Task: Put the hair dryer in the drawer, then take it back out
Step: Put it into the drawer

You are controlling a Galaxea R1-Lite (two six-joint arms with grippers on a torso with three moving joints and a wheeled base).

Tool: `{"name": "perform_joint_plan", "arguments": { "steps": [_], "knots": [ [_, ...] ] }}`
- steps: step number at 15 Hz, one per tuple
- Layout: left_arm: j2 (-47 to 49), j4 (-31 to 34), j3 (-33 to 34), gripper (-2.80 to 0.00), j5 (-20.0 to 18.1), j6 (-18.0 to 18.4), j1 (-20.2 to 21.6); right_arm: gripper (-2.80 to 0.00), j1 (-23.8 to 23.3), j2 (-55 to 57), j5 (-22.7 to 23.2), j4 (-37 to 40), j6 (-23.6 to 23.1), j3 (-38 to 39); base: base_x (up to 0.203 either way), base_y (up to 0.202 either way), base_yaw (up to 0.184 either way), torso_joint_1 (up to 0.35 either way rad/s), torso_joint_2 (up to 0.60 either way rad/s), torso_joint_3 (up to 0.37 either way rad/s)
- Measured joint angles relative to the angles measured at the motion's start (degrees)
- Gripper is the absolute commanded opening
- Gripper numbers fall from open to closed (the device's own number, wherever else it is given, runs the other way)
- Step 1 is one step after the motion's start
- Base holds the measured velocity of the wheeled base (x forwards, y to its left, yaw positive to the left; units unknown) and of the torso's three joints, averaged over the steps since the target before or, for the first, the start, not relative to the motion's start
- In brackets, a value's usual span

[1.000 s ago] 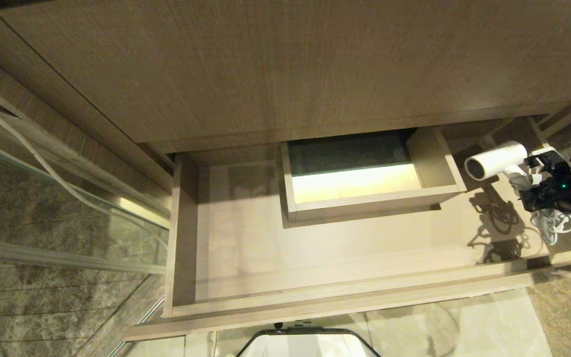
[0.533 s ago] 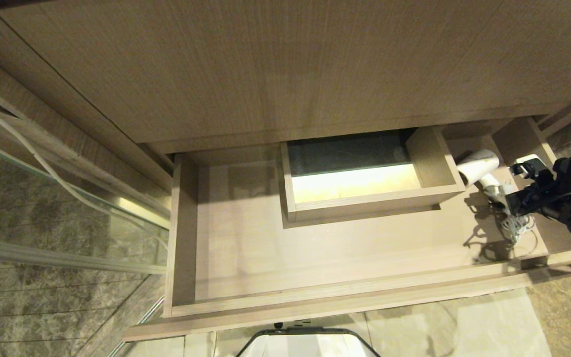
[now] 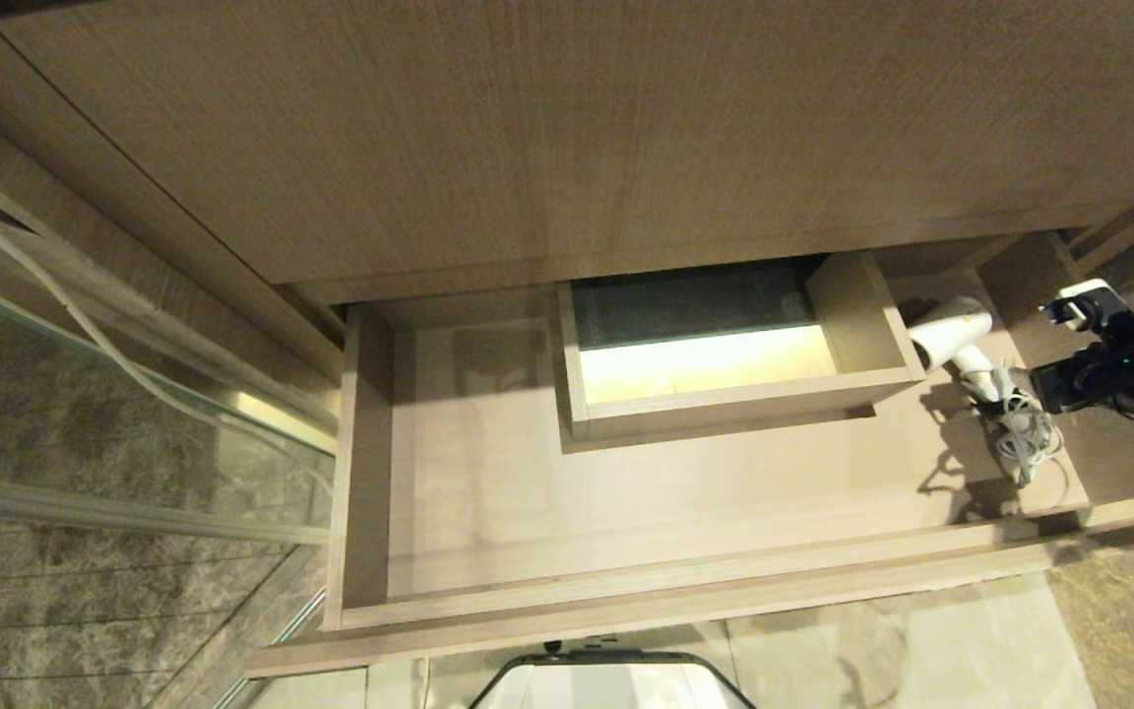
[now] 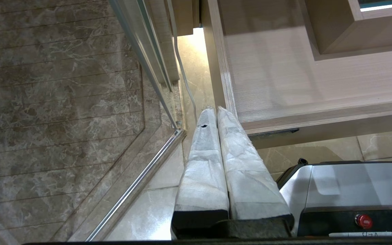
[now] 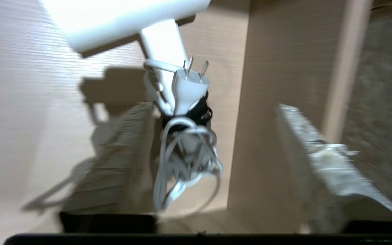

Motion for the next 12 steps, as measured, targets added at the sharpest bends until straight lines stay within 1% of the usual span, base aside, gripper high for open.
{"name": "perform_joint_plan", "arguments": {
  "steps": [2,6,9,12],
  "knots": [
    [0.0,0.0,0.0,-2.80,0.0,0.0,0.0,-2.80,-0.4,-5.5,0.9,1.8,0.3,3.9,0.000,0.000,0.000,0.000,0.00,0.000],
    [0.0,0.0,0.0,-2.80,0.0,0.0,0.0,-2.80,-0.5,-9.5,1.1,2.1,0.3,5.4,0.000,0.000,0.000,0.000,0.00,0.000],
    [0.0,0.0,0.0,-2.80,0.0,0.0,0.0,-2.80,-0.7,-14.7,1.3,8.0,0.2,9.2,0.000,0.000,0.000,0.000,0.00,0.000],
    [0.0,0.0,0.0,-2.80,0.0,0.0,0.0,-2.80,-1.0,-26.7,1.5,14.6,0.0,14.3,0.000,0.000,0.000,0.000,0.00,0.000]
  ]
}}
